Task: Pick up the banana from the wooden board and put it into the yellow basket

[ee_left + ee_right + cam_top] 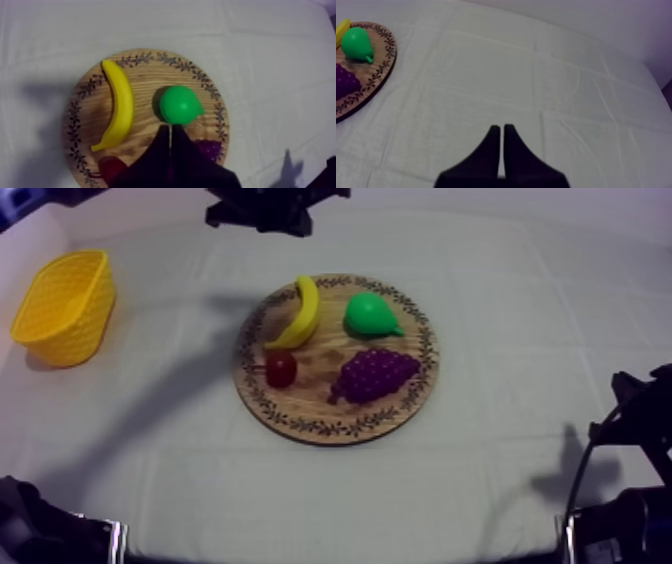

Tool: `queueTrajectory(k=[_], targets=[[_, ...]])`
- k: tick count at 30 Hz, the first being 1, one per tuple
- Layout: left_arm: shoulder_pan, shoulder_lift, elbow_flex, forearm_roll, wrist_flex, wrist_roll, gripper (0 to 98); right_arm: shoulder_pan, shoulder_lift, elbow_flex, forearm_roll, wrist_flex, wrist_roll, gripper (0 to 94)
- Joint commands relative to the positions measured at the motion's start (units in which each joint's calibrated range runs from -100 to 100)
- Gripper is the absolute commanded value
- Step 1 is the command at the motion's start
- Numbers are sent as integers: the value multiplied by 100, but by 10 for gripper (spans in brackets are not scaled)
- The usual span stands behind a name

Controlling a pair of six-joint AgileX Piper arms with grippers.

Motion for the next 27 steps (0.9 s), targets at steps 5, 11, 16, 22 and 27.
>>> queueTrajectory(k=[5,11,16,22,27], targets=[[-13,456,-294,-183,328,158,0,3,-4,-3,-2,0,2,6],[-39,603,-404,-234,458,134,94,3,-4,-3,-2,0,2,6],[-37,581,-326,-229,580,42,666,3,-4,-3,-2,0,2,6],[-100,542,-283,-124,721,-81,923,3,-4,-3,-2,0,2,6],[-114,615,-332,-101,815,-108,952,3,-4,-3,-2,0,2,6]])
